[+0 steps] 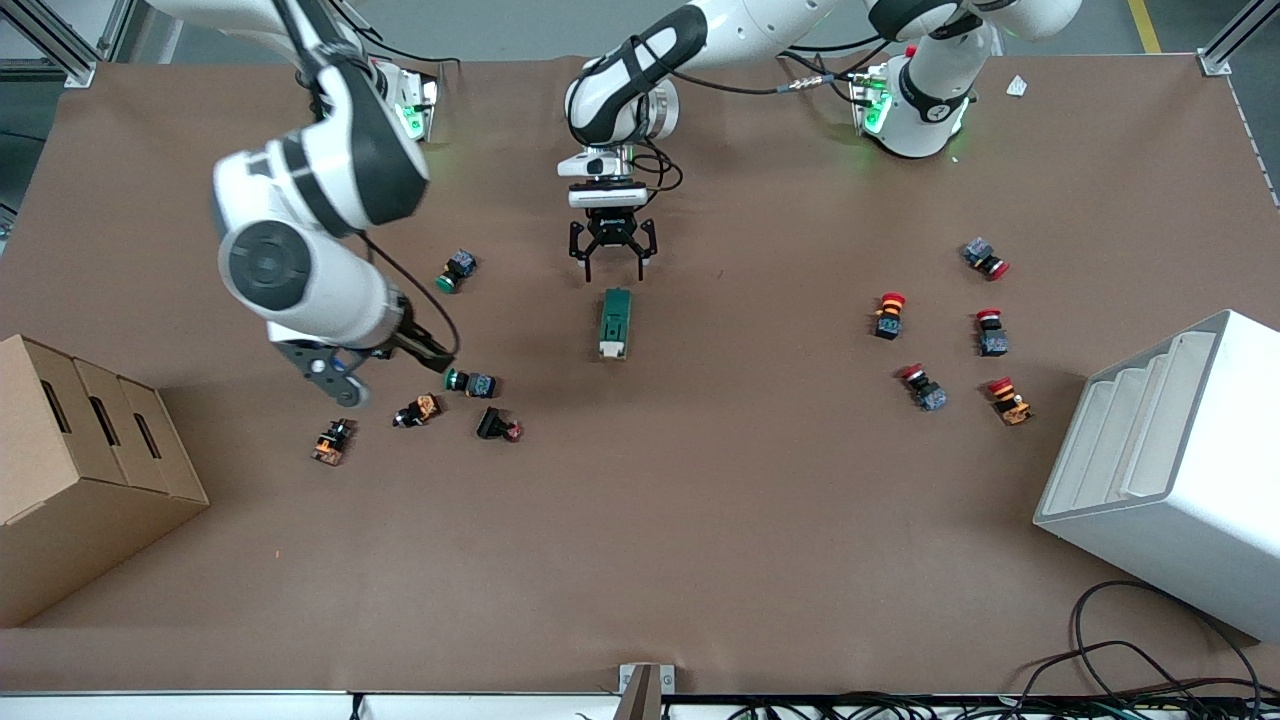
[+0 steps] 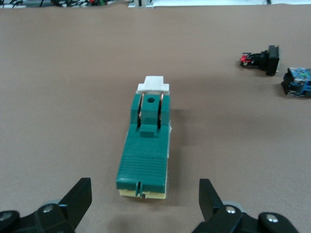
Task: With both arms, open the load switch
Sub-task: 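Lower the left gripper onto the switch while the right gripper approaches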
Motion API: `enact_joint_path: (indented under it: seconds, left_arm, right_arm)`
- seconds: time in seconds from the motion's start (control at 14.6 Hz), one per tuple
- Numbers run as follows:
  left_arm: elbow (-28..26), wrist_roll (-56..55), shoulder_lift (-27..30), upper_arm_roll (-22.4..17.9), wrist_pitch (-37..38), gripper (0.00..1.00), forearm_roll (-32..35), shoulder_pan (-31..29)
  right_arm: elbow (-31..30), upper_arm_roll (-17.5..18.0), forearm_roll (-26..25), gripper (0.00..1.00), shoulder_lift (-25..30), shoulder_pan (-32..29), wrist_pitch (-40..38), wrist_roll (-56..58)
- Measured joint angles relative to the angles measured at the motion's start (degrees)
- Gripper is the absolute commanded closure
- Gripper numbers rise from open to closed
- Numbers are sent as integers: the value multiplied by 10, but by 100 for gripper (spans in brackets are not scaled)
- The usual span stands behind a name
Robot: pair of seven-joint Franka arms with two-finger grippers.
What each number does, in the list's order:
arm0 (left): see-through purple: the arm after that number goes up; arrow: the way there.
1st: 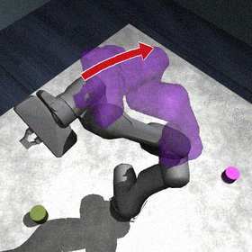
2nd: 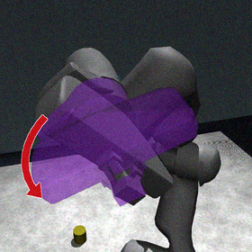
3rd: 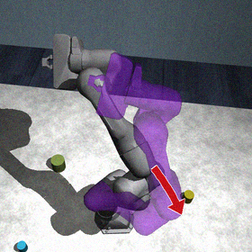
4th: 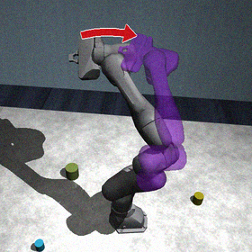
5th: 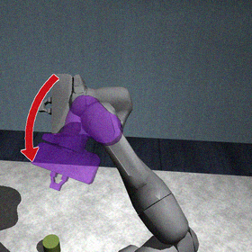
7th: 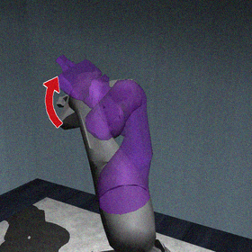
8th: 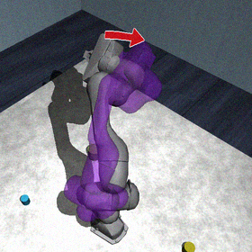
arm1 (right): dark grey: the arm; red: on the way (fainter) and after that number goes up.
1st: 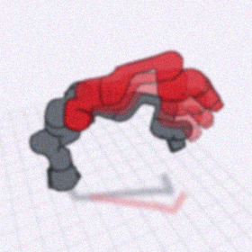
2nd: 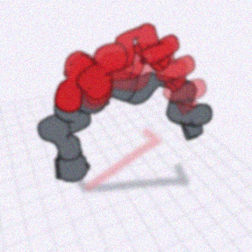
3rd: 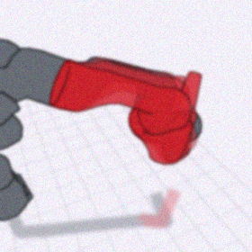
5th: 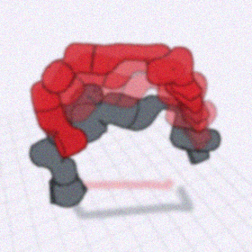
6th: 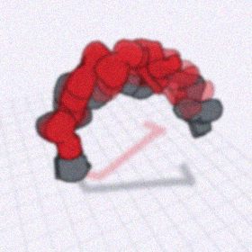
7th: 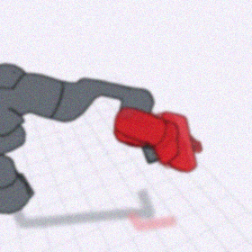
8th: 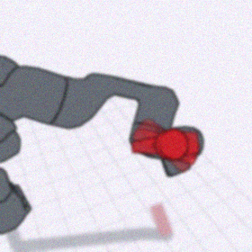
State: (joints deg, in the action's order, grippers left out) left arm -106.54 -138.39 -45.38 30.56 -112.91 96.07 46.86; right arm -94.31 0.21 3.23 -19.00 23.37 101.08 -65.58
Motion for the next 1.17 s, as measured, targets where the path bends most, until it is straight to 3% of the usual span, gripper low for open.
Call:
enact_joint_path:
  seconds: [0.21, 0.55, 1.17]
  left_arm:
    - [0, 0, -7, -6, 8, 2, 33, 0]
    - [-1, -11, -29, -14, 29, 0, 69, 0]
    - [0, -24, -43, -14, 41, 0, 75, 16]
  right_arm:
    - [0, 0, 1, 0, -44, 48, 48, -114]
    - [4, 0, 66, 0, -102, 86, 102, -215]
    - [49, 1, 72, 0, -184, 137, 131, -358]
